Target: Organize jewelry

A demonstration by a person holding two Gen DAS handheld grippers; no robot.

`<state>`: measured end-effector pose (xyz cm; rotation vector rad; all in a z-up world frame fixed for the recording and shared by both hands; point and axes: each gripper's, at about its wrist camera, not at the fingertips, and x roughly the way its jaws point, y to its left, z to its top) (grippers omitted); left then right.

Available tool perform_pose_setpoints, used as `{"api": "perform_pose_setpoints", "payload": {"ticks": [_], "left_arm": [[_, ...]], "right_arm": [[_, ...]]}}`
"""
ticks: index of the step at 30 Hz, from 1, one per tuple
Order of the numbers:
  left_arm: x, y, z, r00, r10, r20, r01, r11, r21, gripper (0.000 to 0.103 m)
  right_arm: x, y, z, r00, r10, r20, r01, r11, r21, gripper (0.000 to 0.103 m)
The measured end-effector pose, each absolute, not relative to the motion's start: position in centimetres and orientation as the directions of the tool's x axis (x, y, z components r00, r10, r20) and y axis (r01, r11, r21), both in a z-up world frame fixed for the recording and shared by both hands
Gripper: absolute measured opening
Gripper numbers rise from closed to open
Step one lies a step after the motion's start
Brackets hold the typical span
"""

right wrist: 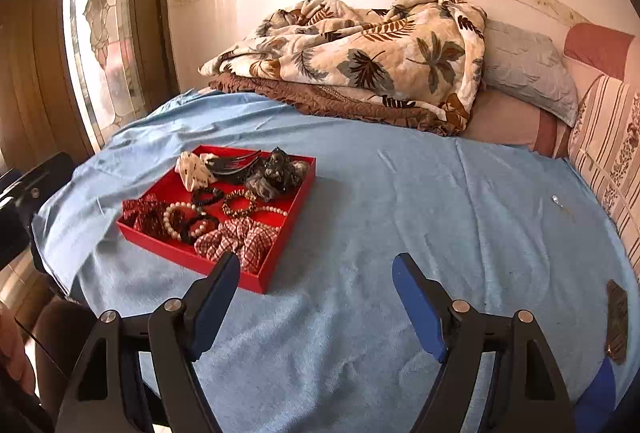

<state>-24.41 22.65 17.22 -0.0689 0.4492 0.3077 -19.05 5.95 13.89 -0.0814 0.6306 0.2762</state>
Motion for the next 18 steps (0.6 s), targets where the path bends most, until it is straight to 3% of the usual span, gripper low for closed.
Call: {"api": "perform_pose_setpoints", "payload": {"ticks": [18], "left_arm": [[-22.5,23.1,14.6,0.791,0.281,-0.543,-0.312,0.949,0.036,0.103]], "right_arm": [[-18.4,6.7,11.4,0.713,0.233,-0.661,-0.301,0.954,0.011,0.084]]}}
